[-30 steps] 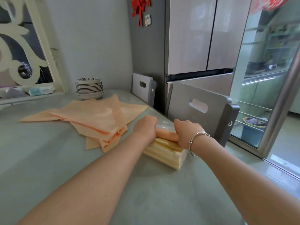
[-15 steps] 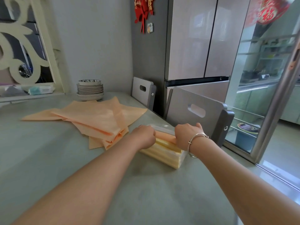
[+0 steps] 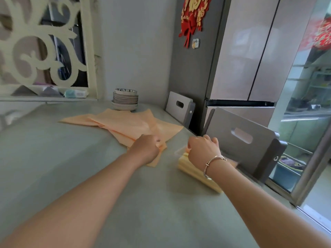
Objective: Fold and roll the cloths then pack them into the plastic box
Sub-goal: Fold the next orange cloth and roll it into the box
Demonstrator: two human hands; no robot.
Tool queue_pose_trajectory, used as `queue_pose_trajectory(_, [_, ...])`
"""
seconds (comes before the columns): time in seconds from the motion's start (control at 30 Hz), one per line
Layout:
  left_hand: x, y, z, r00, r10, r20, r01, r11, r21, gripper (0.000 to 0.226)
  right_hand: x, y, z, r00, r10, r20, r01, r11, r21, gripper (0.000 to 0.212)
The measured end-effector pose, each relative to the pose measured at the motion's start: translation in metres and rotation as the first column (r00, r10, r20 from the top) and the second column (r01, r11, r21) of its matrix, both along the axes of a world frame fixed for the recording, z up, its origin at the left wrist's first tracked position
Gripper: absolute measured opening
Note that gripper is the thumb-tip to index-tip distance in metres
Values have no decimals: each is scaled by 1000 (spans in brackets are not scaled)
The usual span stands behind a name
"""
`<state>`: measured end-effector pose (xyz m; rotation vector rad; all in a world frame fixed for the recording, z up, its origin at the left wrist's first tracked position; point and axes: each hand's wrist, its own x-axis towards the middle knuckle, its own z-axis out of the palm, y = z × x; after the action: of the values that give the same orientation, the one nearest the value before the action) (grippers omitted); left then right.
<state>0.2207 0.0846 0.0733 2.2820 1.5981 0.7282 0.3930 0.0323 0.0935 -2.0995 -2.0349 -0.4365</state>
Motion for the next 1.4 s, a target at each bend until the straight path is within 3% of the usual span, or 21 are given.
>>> queue_pose_trajectory(0.33, [-216, -23, -67, 939, 339, -56, -337, 941, 33, 45, -143, 62, -45, 972, 210, -104, -216, 975, -55, 35])
queue_pose_trajectory(0.43, [-255, -31, -89, 916, 402, 24, -402, 912, 84, 38, -177, 81, -63, 966, 246, -75, -251, 966, -56, 38])
queue_pose_trajectory(0.6, [-267, -19, -93, 841, 442, 311, -470, 882, 20, 37, -209, 118, -83, 969, 227, -101, -240, 960, -144, 47])
queue_pose_trajectory(0.7, [-273, -15, -94, 761, 462, 456, -502, 864, -38, 38, -226, 130, -90, 968, 115, -221, -174, 948, -267, 57])
queue_pose_trajectory(0.87, [-271, -17, -93, 727, 449, 519, -506, 862, -35, 41, -237, 125, -90, 960, 123, -251, -176, 963, -202, 58])
queue_pose_trajectory(1.0, [-272, -16, -94, 723, 415, 552, -486, 874, -20, 44, -239, 96, -82, 870, 276, -409, -380, 904, -196, 51])
queue_pose_trajectory(1.13, [-270, -24, -92, 795, 387, 468, -439, 898, 4, 51, -245, 44, -73, 675, 516, -528, -673, 723, -155, 39])
queue_pose_trajectory(1.23, [-266, -32, -90, 914, 272, 301, -307, 949, 76, 54, -238, 11, -63, 398, 424, -813, -779, 624, -56, 25])
queue_pose_trajectory(1.3, [-262, -35, -89, 960, 215, 179, -236, 966, 103, 55, -231, 2, -58, 270, 396, -878, -750, 658, 66, 19])
queue_pose_trajectory(1.33, [-260, -38, -88, 971, 205, 123, -216, 972, 89, 55, -227, -1, -57, 283, 424, -860, -726, 681, 97, 17])
queue_pose_trajectory(1.4, [-255, -42, -89, 982, 186, 24, -187, 981, 49, 56, -220, -7, -55, 443, 465, -767, -711, 703, 15, 24])
